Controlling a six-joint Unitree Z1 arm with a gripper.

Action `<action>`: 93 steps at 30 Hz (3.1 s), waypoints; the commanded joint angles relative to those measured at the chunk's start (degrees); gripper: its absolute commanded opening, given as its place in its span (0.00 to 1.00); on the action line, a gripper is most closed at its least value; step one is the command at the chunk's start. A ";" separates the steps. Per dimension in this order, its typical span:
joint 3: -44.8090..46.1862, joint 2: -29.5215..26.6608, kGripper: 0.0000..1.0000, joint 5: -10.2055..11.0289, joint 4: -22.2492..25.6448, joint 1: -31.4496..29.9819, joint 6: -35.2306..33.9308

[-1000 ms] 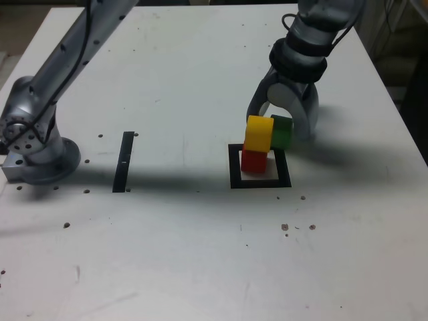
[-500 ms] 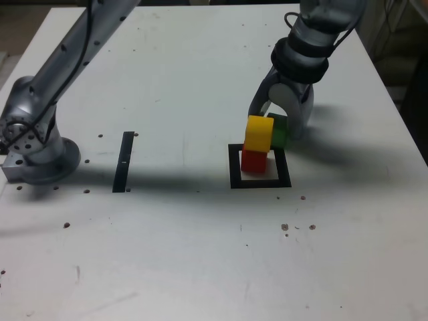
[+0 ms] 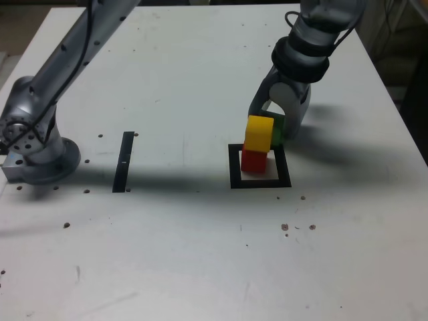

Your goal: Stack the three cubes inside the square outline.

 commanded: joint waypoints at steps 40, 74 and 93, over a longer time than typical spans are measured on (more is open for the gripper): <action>5.60 -18.30 0.24 1.00 4.55 0.17 -8.58; 1.92 -14.31 0.24 -4.12 8.96 -6.10 -16.58; 3.20 -13.68 0.99 -4.59 8.73 -6.10 -16.17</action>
